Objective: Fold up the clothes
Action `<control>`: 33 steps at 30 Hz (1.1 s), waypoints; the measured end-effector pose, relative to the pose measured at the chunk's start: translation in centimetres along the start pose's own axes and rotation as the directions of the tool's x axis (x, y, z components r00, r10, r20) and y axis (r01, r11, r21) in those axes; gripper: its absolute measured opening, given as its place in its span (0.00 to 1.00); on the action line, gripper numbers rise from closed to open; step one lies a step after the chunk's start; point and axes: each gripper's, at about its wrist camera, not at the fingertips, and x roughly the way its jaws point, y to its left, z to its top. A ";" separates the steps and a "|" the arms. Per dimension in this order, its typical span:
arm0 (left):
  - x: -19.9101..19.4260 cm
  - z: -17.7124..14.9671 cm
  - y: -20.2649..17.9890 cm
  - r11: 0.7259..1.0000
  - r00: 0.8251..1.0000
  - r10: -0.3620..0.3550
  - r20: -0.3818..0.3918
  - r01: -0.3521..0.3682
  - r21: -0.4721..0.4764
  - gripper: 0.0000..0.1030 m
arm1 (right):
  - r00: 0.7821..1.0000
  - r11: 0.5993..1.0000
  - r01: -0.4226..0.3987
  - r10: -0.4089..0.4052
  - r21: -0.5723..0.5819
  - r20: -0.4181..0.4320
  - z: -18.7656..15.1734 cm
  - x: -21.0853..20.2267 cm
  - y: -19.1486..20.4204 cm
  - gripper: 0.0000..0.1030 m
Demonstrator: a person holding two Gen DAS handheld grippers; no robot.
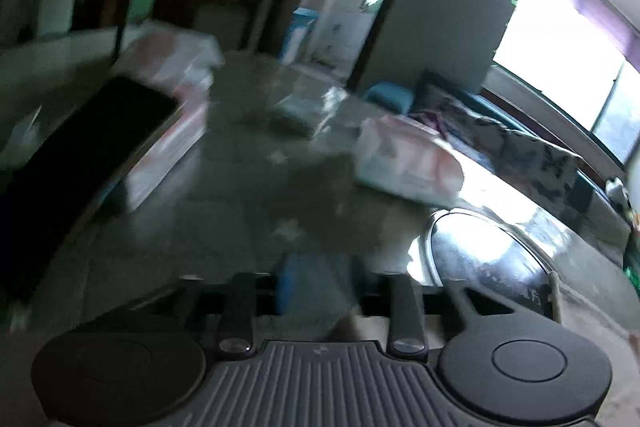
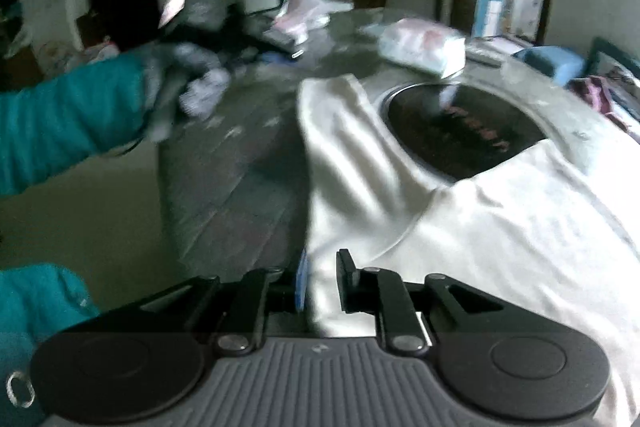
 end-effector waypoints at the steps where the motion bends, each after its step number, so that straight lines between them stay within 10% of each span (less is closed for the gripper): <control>1: -0.2 -0.2 0.2 1.000 1.000 0.001 -0.016 -0.002 -0.015 0.45 | 1.000 1.000 0.014 -0.014 0.011 0.005 0.2 0.2 -0.3 0.15; 14: 0.0 -1.9 -3.3 0.996 0.999 0.007 -0.036 -0.003 0.087 0.43 | 0.997 0.996 0.058 -0.060 0.062 0.038 1.6 3.6 -1.4 0.31; 21: 0.6 -2.3 -3.6 0.990 0.999 0.045 -0.003 -0.045 0.137 0.06 | 0.991 0.982 0.122 -0.128 0.146 0.036 2.4 5.4 -4.4 0.42; 33: -0.6 -2.3 -2.3 0.992 0.996 0.086 0.003 -0.086 0.090 0.05 | 0.990 0.962 0.110 -0.129 0.248 0.064 2.5 6.0 -7.0 0.50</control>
